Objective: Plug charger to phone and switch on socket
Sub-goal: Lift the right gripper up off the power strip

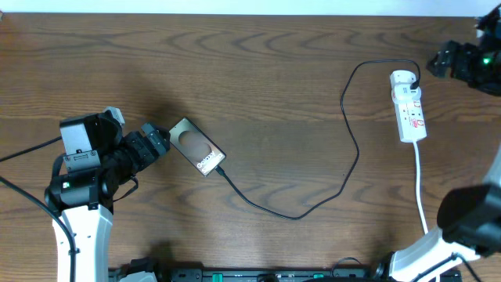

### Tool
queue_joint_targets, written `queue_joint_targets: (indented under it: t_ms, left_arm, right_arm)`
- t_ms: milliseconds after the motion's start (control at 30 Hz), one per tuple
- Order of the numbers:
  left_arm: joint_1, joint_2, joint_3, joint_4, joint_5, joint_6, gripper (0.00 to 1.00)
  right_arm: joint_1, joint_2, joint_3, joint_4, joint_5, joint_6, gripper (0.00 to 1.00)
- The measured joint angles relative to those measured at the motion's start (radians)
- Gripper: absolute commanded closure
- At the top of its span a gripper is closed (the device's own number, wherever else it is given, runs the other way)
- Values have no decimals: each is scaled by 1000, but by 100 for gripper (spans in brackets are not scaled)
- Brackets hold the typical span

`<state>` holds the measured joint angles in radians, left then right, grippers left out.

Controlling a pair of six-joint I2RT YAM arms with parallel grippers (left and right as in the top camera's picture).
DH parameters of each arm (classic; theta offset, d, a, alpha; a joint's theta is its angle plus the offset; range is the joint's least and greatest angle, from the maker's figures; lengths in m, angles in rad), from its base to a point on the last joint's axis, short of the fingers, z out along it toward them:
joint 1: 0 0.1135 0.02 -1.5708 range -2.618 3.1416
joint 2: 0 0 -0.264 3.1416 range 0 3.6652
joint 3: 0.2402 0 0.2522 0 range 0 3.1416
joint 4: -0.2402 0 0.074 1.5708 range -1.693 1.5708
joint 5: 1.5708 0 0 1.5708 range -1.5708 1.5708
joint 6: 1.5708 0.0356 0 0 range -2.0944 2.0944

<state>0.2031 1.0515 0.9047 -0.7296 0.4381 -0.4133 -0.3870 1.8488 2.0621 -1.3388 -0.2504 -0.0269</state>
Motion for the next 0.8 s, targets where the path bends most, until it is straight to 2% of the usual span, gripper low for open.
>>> queue_joint_targets:
  t_ms: [233,800]
  left_arm:
    - [0,0,0,0,0,0,4]
    - [0,0,0,0,0,0,4]
  right_arm:
    - [0,-73,0,-23,55,39,1]
    - [0,-74,0,-32,68,46,1]
